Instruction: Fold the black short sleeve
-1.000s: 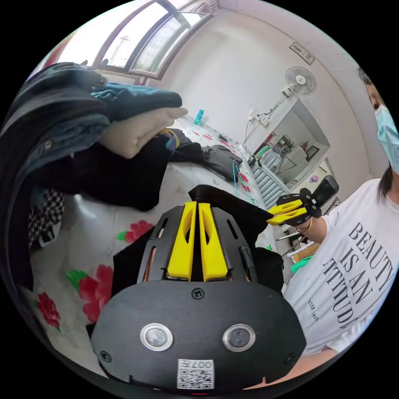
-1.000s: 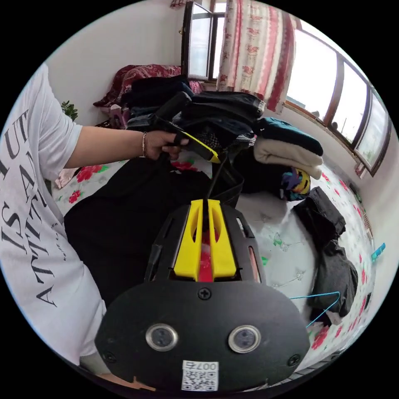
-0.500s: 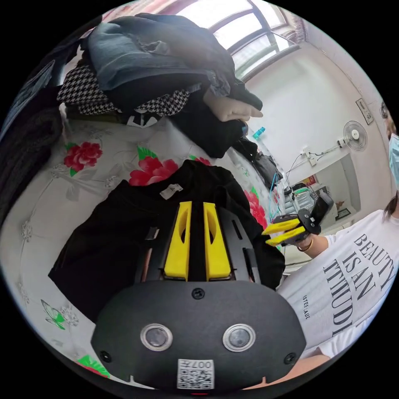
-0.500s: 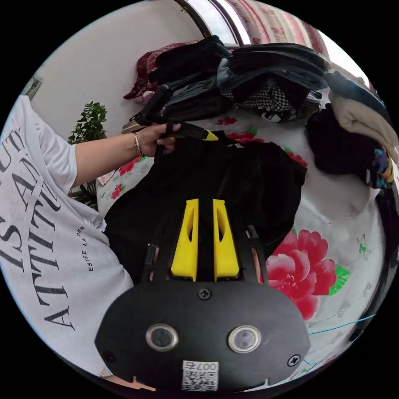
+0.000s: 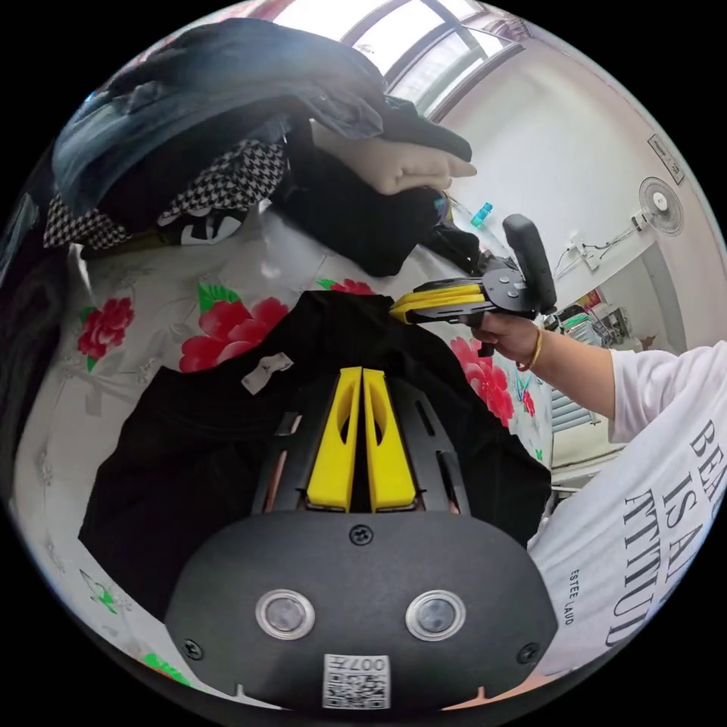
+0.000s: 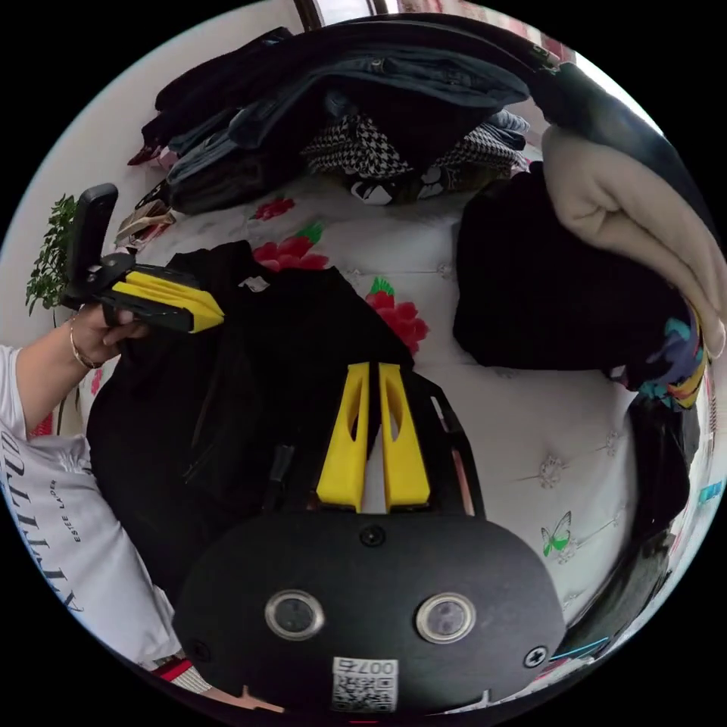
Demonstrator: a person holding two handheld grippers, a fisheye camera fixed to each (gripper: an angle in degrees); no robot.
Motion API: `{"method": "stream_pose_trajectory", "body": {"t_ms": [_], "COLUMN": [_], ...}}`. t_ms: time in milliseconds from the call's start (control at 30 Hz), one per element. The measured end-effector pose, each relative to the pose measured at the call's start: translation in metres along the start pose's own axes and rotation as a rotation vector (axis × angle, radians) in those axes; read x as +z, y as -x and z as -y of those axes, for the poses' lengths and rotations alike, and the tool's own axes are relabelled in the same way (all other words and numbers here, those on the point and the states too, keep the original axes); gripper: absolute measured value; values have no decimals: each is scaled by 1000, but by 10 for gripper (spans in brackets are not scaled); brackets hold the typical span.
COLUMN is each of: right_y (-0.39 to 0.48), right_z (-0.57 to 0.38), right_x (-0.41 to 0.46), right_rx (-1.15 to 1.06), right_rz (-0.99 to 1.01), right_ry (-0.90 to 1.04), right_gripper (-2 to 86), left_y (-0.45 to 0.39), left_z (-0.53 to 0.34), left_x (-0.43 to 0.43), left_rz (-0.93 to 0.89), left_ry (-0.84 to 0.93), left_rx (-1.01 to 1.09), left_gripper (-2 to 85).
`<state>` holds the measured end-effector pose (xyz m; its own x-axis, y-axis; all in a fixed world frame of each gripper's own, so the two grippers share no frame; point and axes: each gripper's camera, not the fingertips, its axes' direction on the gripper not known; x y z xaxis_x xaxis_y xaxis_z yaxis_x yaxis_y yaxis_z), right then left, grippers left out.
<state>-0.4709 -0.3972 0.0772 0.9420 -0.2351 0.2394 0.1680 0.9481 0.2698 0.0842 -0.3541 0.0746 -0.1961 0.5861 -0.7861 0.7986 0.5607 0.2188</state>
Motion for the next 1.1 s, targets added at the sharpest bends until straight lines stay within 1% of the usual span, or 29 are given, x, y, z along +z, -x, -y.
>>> {"method": "stream_pose_trajectory", "body": {"t_ms": [33,100,167,200,267,333,400,433,533,600,667,733,767,833,967,1067,1100], "right_y": [-5,-29,-39,-42,-40,-30,-6,1,42,75,95,108,113,117,118,121,122], "right_z": [0,-4,-13,-18,-29,-46,-75,-83,-119,-138,-147,-155,-159,-167,-176,-181,-181], "right_x": [0,-1,-2,-4,-17,-38,-64,-69,-80,-73,-61,-44,-34,-34,-34,-34,-34], "right_rx": [27,160,230,266,296,274,221,204,131,81,53,47,50,46,104,102,113], "right_rz": [22,148,233,242,229,243,226,217,198,185,188,139,95,68,84,74,73], "right_ry": [-16,-63,-111,-125,-158,-203,-213,-208,-144,-60,3,74,111,77,66,71,90], "right_gripper": [13,19,27,32,39,45,49,50,51,51,49,48,47,45,42,39,37], "left_y": [2,15,23,26,27,22,5,-1,-37,-68,-86,-98,-105,-112,-122,-122,-121], "left_z": [-4,-23,-35,-42,-48,-51,-57,-59,-70,-78,-79,-78,-79,-81,-103,-126,-133], "left_x": [-8,-33,-43,-46,-48,-51,-54,-54,-39,-20,-2,17,24,21,-6,-20,-26], "left_rz": [2,22,16,17,30,3,-29,-31,-88,-130,-140,-107,-52,-27,24,28,21], "left_ry": [-8,-32,-33,-34,-37,-60,-55,-48,51,119,179,248,276,270,272,287,265], "left_rx": [-3,-54,-101,-133,-172,-186,-172,-162,-90,-27,-11,-3,2,19,-1,-55,-84], "left_gripper": [-8,-7,-4,-1,17,48,55,56,56,52,46,20,5,-4,-8,-4,0]}}
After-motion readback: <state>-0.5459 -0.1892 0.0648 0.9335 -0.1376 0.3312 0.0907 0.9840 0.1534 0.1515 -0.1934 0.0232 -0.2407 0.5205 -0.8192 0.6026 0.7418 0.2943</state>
